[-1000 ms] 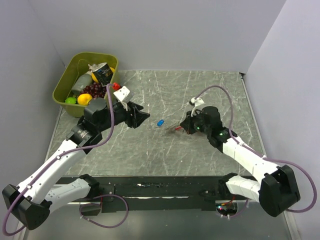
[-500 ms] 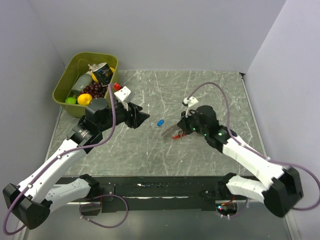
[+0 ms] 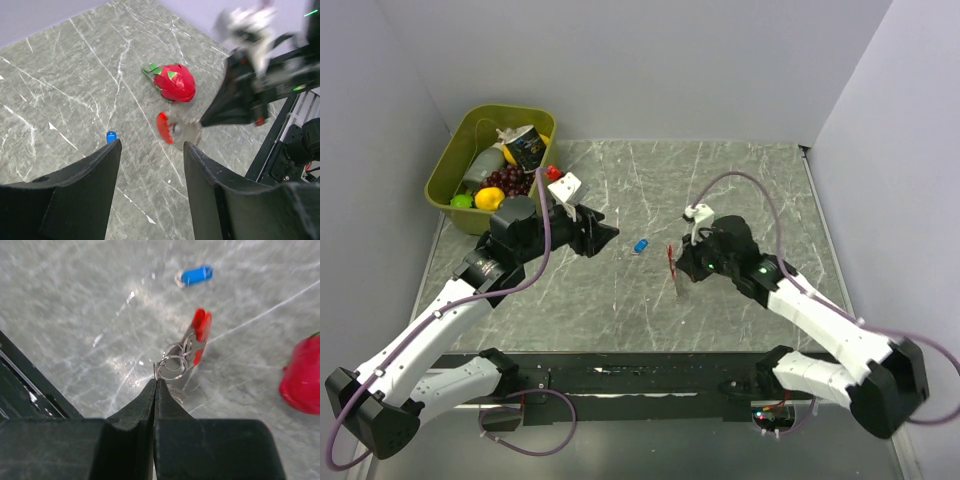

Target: Put the keys on the keyring

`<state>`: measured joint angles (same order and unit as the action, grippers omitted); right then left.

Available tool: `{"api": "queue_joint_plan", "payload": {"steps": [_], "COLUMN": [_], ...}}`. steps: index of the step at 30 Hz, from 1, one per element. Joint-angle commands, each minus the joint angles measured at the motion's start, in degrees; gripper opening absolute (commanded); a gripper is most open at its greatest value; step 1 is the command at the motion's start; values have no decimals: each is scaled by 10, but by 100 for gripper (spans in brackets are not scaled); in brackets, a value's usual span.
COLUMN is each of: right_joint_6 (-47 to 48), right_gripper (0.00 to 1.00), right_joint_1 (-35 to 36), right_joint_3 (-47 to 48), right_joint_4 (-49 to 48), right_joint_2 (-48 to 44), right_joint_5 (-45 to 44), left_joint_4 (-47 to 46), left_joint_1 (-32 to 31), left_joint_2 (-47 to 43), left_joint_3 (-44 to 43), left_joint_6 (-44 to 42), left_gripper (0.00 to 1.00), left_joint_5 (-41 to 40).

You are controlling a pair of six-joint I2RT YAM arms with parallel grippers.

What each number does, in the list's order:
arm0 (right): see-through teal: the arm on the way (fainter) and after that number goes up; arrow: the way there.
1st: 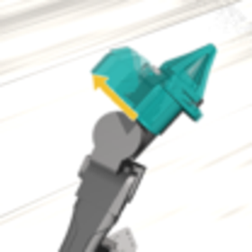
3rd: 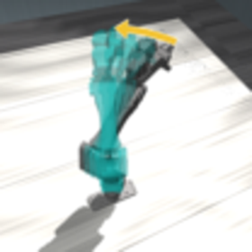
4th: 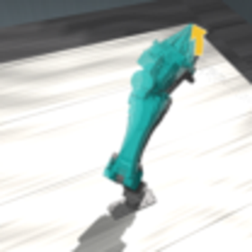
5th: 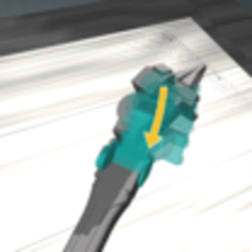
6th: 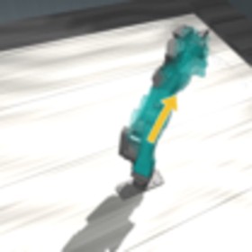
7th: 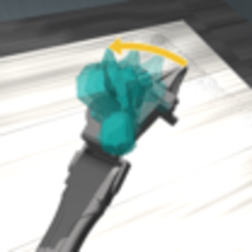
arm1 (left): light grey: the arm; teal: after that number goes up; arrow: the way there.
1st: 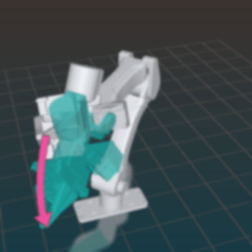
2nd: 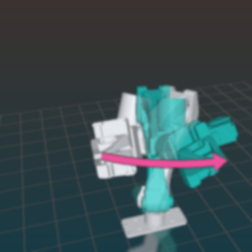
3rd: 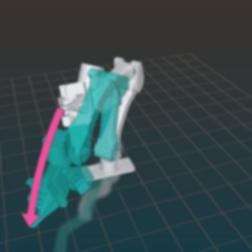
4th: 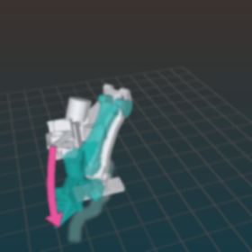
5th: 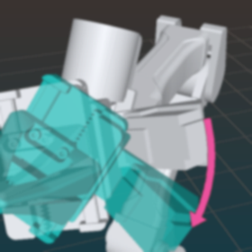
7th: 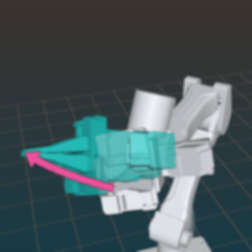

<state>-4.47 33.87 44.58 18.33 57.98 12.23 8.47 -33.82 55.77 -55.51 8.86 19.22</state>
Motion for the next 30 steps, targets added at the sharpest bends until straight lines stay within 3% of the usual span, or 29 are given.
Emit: {"api": "queue_joint_plan", "payload": {"steps": [1,13,19,21,22,24,27,30], "right_joint_6": [-12,-50,-93,-105,-107,-109,-107,-106], "right_gripper": [0,0,2,16,39,62,76,78], "right_joint_1": [1,2,10,10,10,9,8,3], "right_joint_3": [-7,39,63,62,63,63,54,50], "right_joint_4": [-37,-162,-181,-199,-197,-187,-165,-119], "right_joint_2": [64,254,325,322,315,303,267,239], "right_joint_5": [26,116,143,141,121,97,47,-2], "left_joint_4": [-6,-25,-24,-30,-36,-45,-60,-78], "left_joint_1": [2,2,2,2,2,2,2,2], "left_joint_2": [2,-9,-3,-1,0,4,11,18], "left_joint_3": [-8,26,34,43,50,60,82,103], "left_joint_6": [12,30,33,38,41,48,60,73], "left_gripper": [59,60,60,60,60,60,59,59], "left_joint_5": [9,6,5,4,6,11,13,10]}}
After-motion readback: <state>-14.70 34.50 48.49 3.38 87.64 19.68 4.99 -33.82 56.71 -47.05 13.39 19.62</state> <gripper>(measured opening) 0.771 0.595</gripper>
